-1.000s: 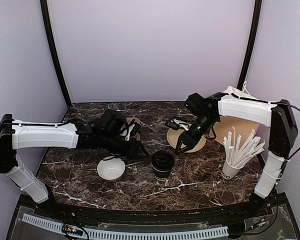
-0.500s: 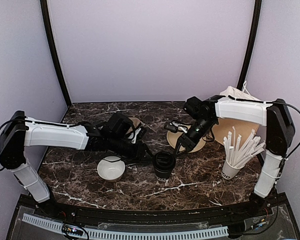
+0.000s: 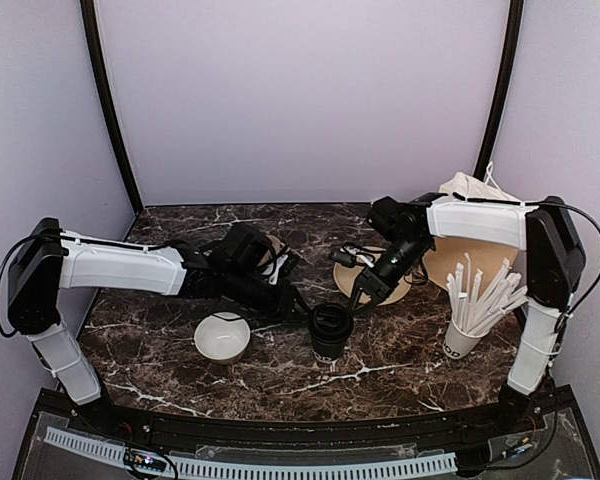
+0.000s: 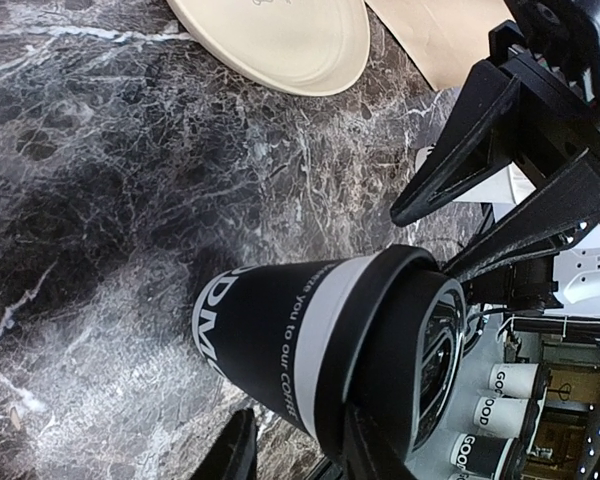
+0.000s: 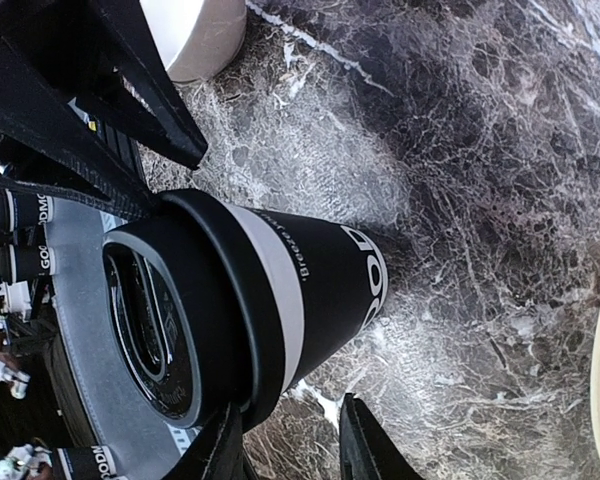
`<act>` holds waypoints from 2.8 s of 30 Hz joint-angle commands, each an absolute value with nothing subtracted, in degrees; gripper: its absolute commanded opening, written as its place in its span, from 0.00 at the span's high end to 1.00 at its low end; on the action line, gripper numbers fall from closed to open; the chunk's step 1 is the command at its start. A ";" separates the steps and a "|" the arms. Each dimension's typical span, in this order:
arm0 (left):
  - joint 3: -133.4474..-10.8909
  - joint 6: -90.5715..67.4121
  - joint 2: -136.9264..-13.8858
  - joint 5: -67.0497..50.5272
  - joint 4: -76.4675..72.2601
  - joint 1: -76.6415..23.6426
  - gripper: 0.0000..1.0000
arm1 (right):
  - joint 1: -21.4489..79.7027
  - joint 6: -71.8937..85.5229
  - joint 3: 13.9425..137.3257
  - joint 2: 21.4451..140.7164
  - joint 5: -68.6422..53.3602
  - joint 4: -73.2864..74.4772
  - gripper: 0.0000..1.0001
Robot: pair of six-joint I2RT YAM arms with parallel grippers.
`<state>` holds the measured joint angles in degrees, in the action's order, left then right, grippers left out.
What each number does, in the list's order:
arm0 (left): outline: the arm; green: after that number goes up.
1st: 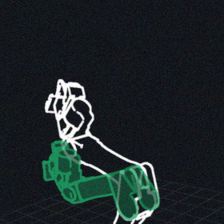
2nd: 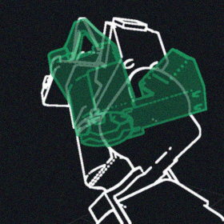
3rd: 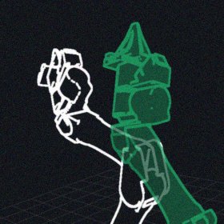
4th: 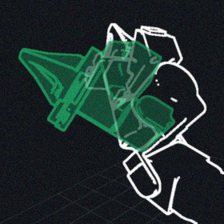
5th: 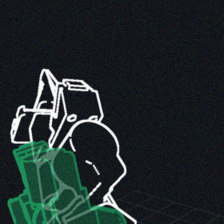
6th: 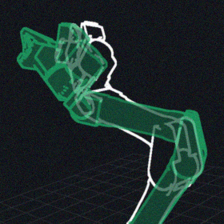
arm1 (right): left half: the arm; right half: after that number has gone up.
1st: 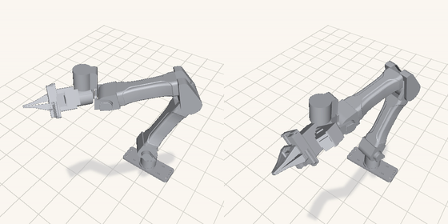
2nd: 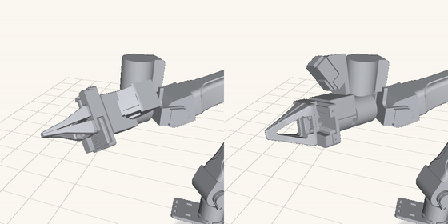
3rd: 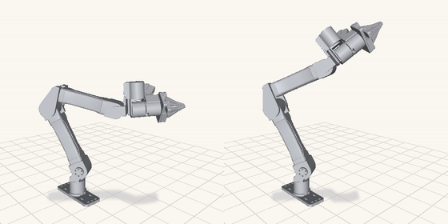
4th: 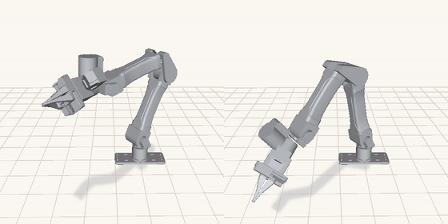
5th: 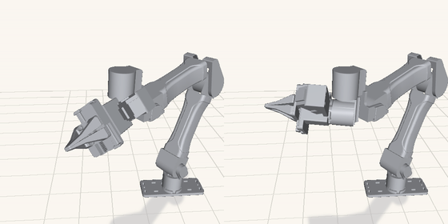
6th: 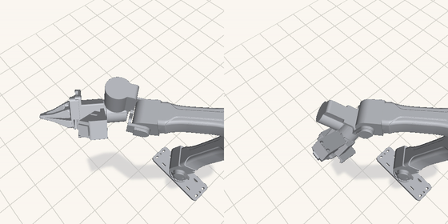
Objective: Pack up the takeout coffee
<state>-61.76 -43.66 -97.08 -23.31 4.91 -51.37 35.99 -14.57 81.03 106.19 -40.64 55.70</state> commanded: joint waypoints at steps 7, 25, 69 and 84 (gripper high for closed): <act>-61.18 -40.49 -107.60 -21.03 15.23 -51.30 0.74 | 36.83 -8.38 78.82 116.14 -27.17 52.61 0.73; -61.26 -42.00 -91.34 -21.23 8.18 -52.06 0.57 | 34.02 -15.84 91.17 106.03 -40.26 59.13 0.62; -60.12 -35.84 -93.34 -22.94 -1.71 -50.08 0.46 | 33.41 -16.35 82.62 105.83 -31.54 50.49 0.49; -60.16 -43.38 -87.76 -14.15 10.72 -49.93 0.48 | 32.78 -14.88 80.42 101.48 -38.24 53.18 0.42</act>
<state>-60.90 -38.87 -92.25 -15.07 5.85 -50.02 33.04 -15.73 81.19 105.19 -32.40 51.53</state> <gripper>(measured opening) 0.535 0.575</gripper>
